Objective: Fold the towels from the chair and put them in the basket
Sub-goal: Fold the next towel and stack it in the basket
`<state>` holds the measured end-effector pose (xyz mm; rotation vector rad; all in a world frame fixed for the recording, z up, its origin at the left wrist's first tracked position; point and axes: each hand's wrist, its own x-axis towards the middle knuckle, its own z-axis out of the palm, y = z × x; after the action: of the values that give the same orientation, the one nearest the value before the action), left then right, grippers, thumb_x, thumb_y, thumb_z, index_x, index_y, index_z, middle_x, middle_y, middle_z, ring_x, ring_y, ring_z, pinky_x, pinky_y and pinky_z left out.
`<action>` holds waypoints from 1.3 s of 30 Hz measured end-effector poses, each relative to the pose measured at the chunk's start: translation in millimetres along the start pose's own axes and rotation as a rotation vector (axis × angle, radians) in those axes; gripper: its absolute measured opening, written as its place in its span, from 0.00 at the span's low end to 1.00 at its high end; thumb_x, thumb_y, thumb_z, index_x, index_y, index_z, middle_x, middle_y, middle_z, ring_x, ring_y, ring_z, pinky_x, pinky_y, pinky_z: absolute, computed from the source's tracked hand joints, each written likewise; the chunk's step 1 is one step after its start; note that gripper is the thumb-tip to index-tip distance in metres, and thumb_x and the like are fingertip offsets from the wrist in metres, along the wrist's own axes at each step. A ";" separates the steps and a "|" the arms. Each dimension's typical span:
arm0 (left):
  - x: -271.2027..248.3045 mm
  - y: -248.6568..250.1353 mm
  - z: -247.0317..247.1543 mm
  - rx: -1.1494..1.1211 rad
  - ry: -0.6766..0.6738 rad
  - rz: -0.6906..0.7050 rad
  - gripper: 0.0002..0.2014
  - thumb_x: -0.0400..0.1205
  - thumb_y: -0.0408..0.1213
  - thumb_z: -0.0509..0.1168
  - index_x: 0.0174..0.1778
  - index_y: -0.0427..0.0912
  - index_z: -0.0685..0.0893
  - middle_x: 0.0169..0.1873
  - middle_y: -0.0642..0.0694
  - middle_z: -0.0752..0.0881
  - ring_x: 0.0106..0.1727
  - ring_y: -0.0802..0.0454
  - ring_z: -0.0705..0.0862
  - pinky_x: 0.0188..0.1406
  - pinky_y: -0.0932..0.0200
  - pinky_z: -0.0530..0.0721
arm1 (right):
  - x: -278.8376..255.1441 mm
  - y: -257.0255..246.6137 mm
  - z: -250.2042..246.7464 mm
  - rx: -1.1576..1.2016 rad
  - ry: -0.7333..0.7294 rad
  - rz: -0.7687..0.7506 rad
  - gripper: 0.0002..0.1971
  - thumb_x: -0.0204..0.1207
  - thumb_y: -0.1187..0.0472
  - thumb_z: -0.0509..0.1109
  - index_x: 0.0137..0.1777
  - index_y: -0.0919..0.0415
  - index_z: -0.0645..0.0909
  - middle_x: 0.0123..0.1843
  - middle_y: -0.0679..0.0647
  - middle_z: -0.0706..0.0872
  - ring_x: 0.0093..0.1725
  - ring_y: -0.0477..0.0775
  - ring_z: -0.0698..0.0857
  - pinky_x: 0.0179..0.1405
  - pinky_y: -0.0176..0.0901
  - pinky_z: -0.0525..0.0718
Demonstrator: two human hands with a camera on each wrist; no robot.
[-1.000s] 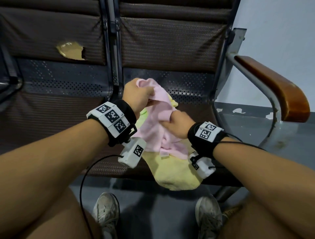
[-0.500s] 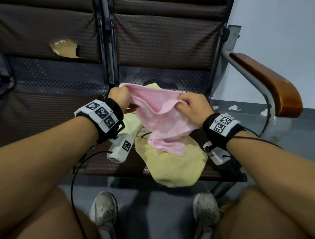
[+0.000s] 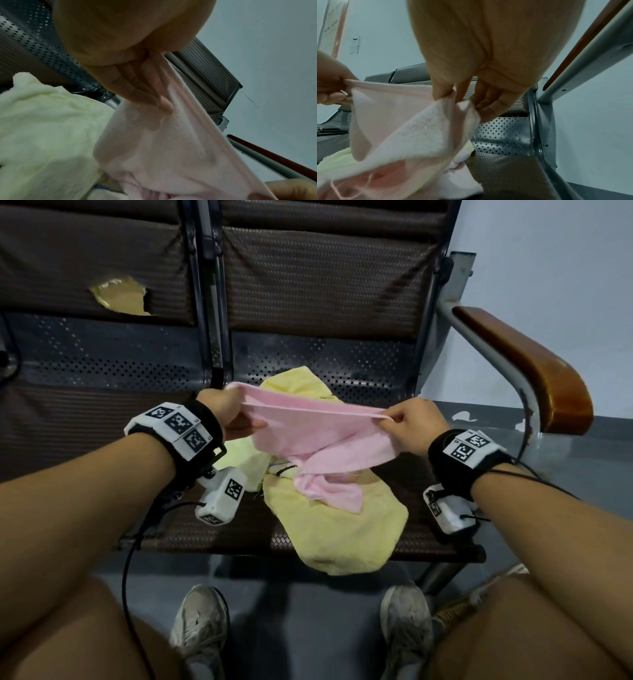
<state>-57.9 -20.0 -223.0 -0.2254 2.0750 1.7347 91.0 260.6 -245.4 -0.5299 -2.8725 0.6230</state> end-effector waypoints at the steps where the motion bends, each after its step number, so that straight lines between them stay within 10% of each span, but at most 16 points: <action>1: 0.2 0.3 -1.6 -0.010 0.005 -0.013 0.12 0.84 0.32 0.58 0.45 0.34 0.86 0.30 0.35 0.90 0.25 0.46 0.90 0.24 0.56 0.89 | -1.1 2.1 -1.5 -0.003 -0.043 -0.007 0.10 0.79 0.47 0.72 0.48 0.48 0.93 0.40 0.46 0.90 0.43 0.50 0.86 0.44 0.46 0.83; 7: -0.1 -2.9 -2.8 0.080 -0.009 0.035 0.07 0.82 0.30 0.63 0.43 0.37 0.87 0.20 0.44 0.87 0.16 0.55 0.84 0.17 0.67 0.83 | -8.9 6.6 -3.4 -0.035 -0.057 -0.029 0.07 0.81 0.57 0.70 0.54 0.50 0.89 0.49 0.51 0.89 0.48 0.53 0.85 0.48 0.44 0.81; 14: 6.7 -3.2 -4.6 -0.028 -0.096 0.225 0.13 0.80 0.21 0.68 0.61 0.31 0.88 0.45 0.39 0.87 0.38 0.51 0.87 0.42 0.62 0.91 | -11.0 7.0 -5.1 0.100 -0.043 0.110 0.20 0.79 0.71 0.58 0.69 0.55 0.76 0.60 0.54 0.85 0.59 0.60 0.84 0.52 0.46 0.80; 19: 2.3 -8.3 -7.1 0.309 -0.208 0.363 0.21 0.72 0.24 0.78 0.62 0.33 0.86 0.57 0.39 0.88 0.58 0.44 0.87 0.53 0.53 0.90 | -8.9 4.0 -14.4 0.085 0.007 0.163 0.18 0.74 0.75 0.55 0.46 0.55 0.82 0.49 0.58 0.85 0.55 0.64 0.83 0.49 0.46 0.75; 22: -2.8 -9.5 -7.0 0.629 -0.047 0.529 0.17 0.72 0.36 0.80 0.55 0.42 0.87 0.50 0.44 0.90 0.52 0.44 0.88 0.55 0.45 0.88 | -12.1 -1.1 -28.3 0.122 0.084 0.142 0.11 0.77 0.65 0.57 0.39 0.56 0.79 0.45 0.59 0.84 0.51 0.66 0.82 0.48 0.47 0.73; 27: -16.6 15.7 -6.1 0.405 0.070 0.642 0.15 0.81 0.50 0.67 0.51 0.41 0.86 0.48 0.39 0.89 0.50 0.38 0.88 0.51 0.44 0.90 | -19.8 -23.4 -63.1 -0.068 0.195 0.024 0.19 0.74 0.43 0.54 0.31 0.54 0.75 0.37 0.55 0.83 0.41 0.62 0.81 0.39 0.47 0.71; 30: -27.8 37.8 -7.9 0.358 0.110 0.762 0.17 0.83 0.52 0.63 0.54 0.43 0.89 0.47 0.42 0.90 0.46 0.45 0.87 0.40 0.56 0.87 | -19.0 -32.0 -89.4 -0.098 0.124 -0.030 0.16 0.83 0.49 0.58 0.37 0.56 0.77 0.41 0.58 0.84 0.46 0.63 0.82 0.41 0.50 0.76; 33: -40.7 65.2 -12.3 0.265 0.087 0.823 0.14 0.83 0.47 0.66 0.56 0.43 0.91 0.46 0.44 0.91 0.45 0.51 0.86 0.50 0.48 0.87 | -20.2 -40.2 -116.1 0.009 0.100 -0.094 0.09 0.87 0.57 0.56 0.48 0.59 0.74 0.45 0.58 0.81 0.48 0.61 0.80 0.48 0.53 0.77; 36: -52.7 96.3 -19.2 0.132 0.025 0.817 0.10 0.81 0.38 0.72 0.56 0.41 0.91 0.39 0.53 0.91 0.36 0.64 0.87 0.40 0.63 0.88 | -22.8 -49.9 -144.8 0.015 0.138 -0.109 0.06 0.85 0.62 0.55 0.52 0.55 0.74 0.43 0.51 0.79 0.43 0.53 0.79 0.38 0.45 0.75; 39: -66.1 121.1 -26.0 0.088 -0.021 0.789 0.10 0.79 0.35 0.75 0.55 0.43 0.91 0.39 0.54 0.91 0.36 0.64 0.89 0.38 0.68 0.86 | -24.0 -59.8 -169.5 0.030 0.127 -0.070 0.11 0.78 0.66 0.56 0.48 0.50 0.77 0.49 0.56 0.84 0.50 0.60 0.82 0.49 0.52 0.82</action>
<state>-51.1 -29.7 -83.1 0.7310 2.3912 2.0107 132.5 263.8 -68.9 -0.4453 -2.7455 0.5975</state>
